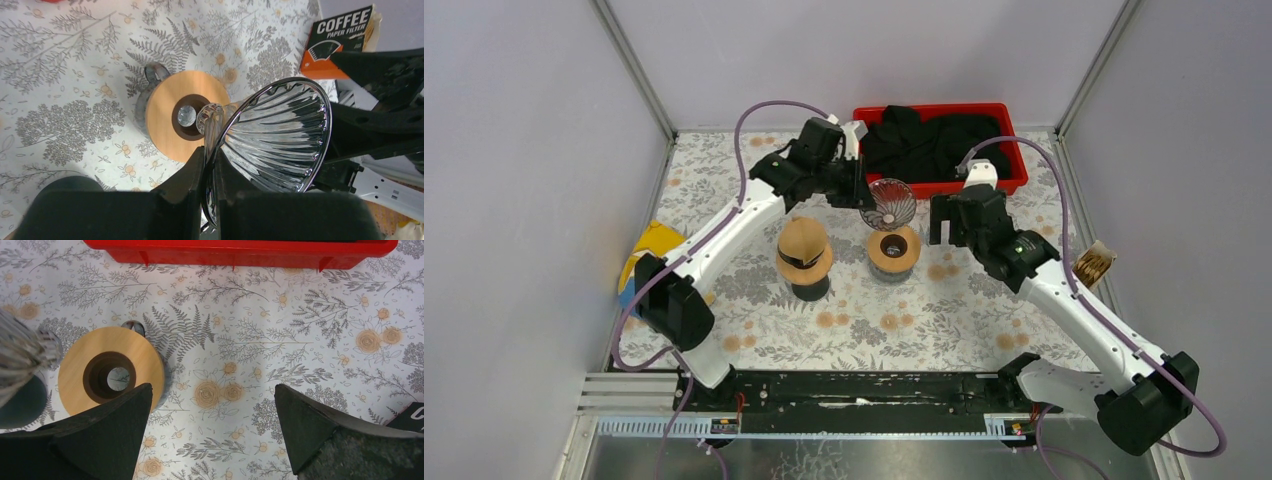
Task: Place the coffee filter in the dripper
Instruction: Place the coffee dripper in the dripper holder.
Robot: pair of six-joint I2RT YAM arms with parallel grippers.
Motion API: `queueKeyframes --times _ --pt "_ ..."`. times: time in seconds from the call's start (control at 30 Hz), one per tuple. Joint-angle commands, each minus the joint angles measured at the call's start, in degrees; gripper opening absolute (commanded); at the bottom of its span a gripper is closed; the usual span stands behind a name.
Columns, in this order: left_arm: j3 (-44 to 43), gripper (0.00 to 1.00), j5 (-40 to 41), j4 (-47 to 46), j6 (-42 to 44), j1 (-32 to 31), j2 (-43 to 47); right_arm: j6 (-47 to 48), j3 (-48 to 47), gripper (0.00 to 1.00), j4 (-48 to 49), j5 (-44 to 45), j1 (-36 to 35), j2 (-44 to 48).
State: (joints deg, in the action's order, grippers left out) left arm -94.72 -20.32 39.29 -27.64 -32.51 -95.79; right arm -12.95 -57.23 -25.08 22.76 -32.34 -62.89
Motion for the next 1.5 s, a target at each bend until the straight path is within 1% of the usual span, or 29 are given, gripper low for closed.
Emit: queueKeyframes --times 0.0,0.23,0.43,0.67,0.8,0.9,1.23,1.47 --pt "-2.2 0.04 0.5 0.2 1.5 -1.9 -1.7 -1.6 -0.5 0.99 -0.6 -2.3 2.4 1.6" --pt "-1.6 0.04 2.1 0.6 2.0 -3.4 -4.2 -2.1 -0.5 1.0 0.5 -8.4 5.6 2.8" --pt "-1.6 0.03 2.0 0.5 2.1 -4.1 -6.8 -3.2 -1.0 1.0 1.0 -12.9 6.0 2.7" --pt "-0.9 0.02 1.5 -0.6 2.0 -4.2 -8.5 -5.1 -1.2 0.98 3.4 -20.9 6.2 2.6" --pt "0.0 0.02 0.7 -0.8 2.0 -4.2 -9.1 -6.9 -1.1 0.96 5.1 -26.1 6.7 1.1" --pt "1.1 0.02 0.3 -1.5 1.7 -4.3 -8.9 -8.2 -1.2 0.95 5.9 -28.4 6.8 -0.4" --pt "2.6 0.03 -0.2 -2.7 1.5 -4.3 -9.9 -9.2 -1.2 0.93 7.1 -29.8 6.9 -3.1" --pt "2.8 0.06 -0.6 -3.2 1.2 -4.4 -11.0 -9.2 -0.8 0.93 7.4 -30.0 6.9 -4.8"
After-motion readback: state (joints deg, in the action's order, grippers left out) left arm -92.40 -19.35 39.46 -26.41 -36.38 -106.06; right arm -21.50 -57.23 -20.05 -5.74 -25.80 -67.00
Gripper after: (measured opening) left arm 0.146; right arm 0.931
